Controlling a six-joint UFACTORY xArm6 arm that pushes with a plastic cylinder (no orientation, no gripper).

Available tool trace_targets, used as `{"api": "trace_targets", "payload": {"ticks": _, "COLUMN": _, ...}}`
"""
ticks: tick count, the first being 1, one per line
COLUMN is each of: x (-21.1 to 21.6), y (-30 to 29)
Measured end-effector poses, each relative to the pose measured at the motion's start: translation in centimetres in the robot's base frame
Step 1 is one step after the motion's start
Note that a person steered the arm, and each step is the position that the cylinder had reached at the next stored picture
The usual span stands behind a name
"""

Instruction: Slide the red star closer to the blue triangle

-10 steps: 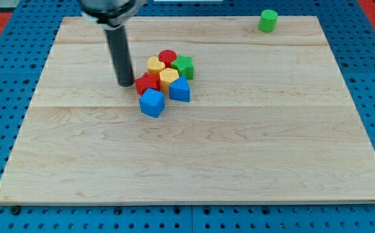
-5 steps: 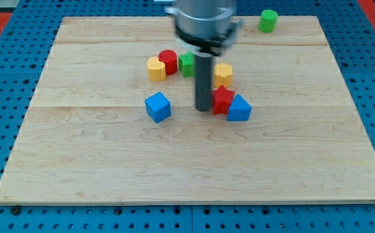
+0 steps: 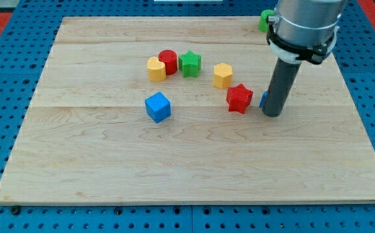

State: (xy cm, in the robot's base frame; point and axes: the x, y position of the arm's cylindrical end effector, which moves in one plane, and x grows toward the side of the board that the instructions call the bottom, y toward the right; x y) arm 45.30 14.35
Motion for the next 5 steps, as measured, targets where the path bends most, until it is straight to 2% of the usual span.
{"api": "trace_targets", "payload": {"ticks": 1, "x": -1.6, "y": 1.3}}
{"api": "trace_targets", "payload": {"ticks": 2, "x": 4.1, "y": -0.2}}
{"api": "trace_targets", "payload": {"ticks": 3, "x": 3.8, "y": -8.9}}
{"api": "trace_targets", "payload": {"ticks": 4, "x": -0.2, "y": -8.1}}
{"api": "trace_targets", "payload": {"ticks": 5, "x": -1.6, "y": -5.1}}
